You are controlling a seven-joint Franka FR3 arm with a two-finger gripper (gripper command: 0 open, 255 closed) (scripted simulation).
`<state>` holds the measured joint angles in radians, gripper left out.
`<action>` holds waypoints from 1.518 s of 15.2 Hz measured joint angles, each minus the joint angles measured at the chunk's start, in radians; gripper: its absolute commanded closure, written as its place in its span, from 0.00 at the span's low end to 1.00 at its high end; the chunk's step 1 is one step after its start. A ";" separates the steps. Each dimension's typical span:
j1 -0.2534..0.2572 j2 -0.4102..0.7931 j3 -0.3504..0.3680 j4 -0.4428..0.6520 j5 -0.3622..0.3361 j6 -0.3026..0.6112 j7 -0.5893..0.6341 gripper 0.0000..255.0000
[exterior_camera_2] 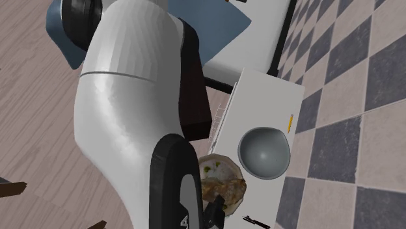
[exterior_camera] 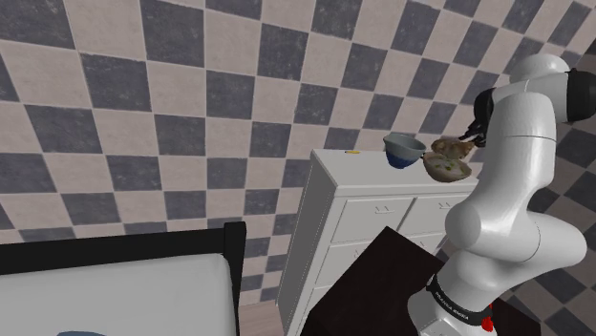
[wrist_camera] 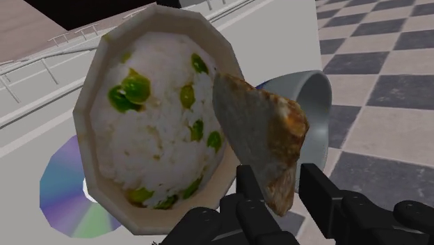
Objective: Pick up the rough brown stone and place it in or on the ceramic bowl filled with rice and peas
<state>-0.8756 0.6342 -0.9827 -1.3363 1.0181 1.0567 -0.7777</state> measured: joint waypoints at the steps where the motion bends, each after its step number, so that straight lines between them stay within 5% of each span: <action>1: 0.001 0.005 0.001 -0.009 -0.001 0.008 -0.009 1.00; 11: 0.018 0.018 0.002 -0.056 -0.002 0.048 -0.044 1.00; 12: 0.018 0.018 0.002 -0.056 -0.002 0.048 -0.044 0.00; 18: 0.018 0.019 0.002 -0.057 -0.003 0.049 -0.044 0.00; 23: -0.123 0.078 0.033 0.135 0.037 -0.060 -0.003 0.00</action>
<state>-0.9985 0.7117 -0.9497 -1.2009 1.0551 0.9972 -0.7810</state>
